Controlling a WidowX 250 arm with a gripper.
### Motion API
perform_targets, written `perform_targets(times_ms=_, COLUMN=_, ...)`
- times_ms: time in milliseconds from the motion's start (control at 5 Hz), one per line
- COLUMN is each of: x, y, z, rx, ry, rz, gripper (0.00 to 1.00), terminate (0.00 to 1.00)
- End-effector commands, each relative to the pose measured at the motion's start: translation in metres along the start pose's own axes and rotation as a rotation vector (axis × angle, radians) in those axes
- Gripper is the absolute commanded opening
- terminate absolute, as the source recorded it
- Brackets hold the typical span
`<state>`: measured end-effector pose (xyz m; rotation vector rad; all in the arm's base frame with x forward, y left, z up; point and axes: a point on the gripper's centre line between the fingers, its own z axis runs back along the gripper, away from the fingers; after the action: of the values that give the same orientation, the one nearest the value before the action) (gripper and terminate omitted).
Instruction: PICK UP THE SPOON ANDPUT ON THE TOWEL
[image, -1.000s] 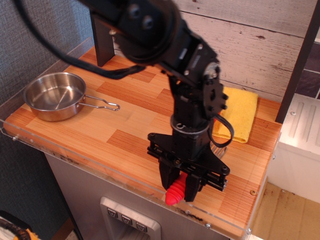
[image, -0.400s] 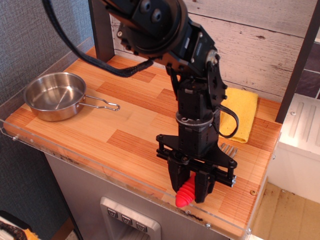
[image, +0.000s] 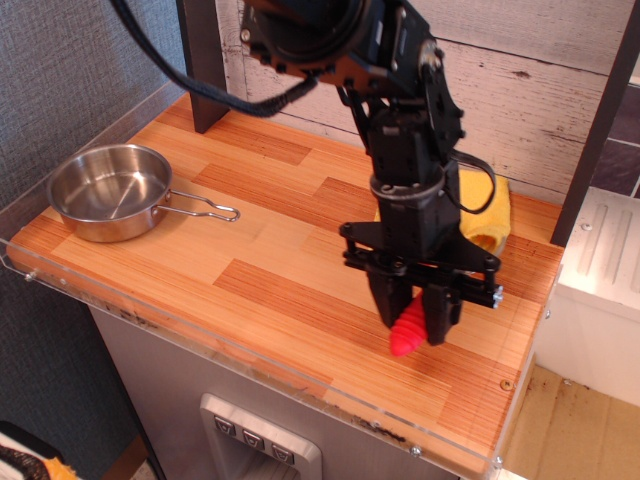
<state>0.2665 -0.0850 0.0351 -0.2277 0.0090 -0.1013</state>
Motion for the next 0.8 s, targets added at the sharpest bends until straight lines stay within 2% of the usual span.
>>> perform_targets(times_ms=0, x=0.012, y=-0.009, z=0.02, rx=0.12, ry=-0.09, rz=-0.022, gripper=0.0, terminate=0.0)
perform_targets(times_ms=400, x=-0.02, y=-0.01, z=0.002, rx=0.262, ry=-0.059, rz=-0.109, gripper=0.0, terminate=0.0)
perform_targets(times_ms=600, x=-0.03, y=-0.003, z=-0.014, rx=0.296, ry=-0.032, rz=-0.083, gripper=0.0, terminate=0.0)
